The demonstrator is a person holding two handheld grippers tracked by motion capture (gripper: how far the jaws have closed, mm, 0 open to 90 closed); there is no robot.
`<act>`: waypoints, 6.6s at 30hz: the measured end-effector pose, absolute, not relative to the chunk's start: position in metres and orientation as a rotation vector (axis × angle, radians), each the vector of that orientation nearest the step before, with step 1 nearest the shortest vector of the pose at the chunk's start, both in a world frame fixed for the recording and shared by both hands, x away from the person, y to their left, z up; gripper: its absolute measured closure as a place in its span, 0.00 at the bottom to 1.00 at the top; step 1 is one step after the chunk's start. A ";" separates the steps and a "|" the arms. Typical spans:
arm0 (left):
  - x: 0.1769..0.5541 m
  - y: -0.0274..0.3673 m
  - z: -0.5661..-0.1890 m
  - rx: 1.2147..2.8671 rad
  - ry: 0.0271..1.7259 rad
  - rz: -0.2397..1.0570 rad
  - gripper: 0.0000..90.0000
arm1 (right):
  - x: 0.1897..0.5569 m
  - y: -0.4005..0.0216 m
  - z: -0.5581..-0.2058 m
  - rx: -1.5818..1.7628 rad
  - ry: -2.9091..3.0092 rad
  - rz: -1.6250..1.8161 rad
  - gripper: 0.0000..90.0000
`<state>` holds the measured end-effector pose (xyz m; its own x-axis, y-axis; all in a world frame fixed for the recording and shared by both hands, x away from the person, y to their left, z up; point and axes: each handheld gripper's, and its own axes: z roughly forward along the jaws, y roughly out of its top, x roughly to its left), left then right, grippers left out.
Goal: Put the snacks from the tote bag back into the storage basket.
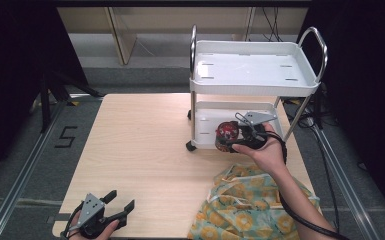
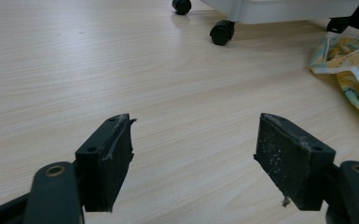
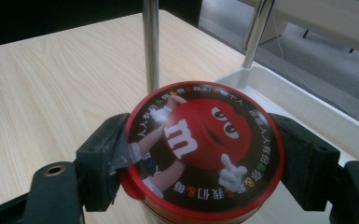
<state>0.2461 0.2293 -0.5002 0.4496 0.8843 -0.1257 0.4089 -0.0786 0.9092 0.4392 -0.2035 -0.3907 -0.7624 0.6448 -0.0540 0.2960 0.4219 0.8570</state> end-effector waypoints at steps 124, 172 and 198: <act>0.246 0.232 -0.498 1.672 1.119 0.591 0.30 | 0.475 -0.173 -0.397 0.840 2.298 1.240 0.29; 0.246 0.233 -0.498 1.670 1.124 0.596 0.30 | 0.492 -0.160 -0.403 0.843 2.290 1.218 0.29; 0.246 0.233 -0.498 1.670 1.123 0.595 0.30 | 0.500 -0.157 -0.417 0.892 2.300 1.204 0.29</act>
<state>0.2457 0.2334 -0.4984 0.4487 0.8852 -0.1227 0.3950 -0.0733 0.9158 0.5000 -0.1574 -0.4169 -0.7190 0.6932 -0.0498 0.3542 0.4271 0.8320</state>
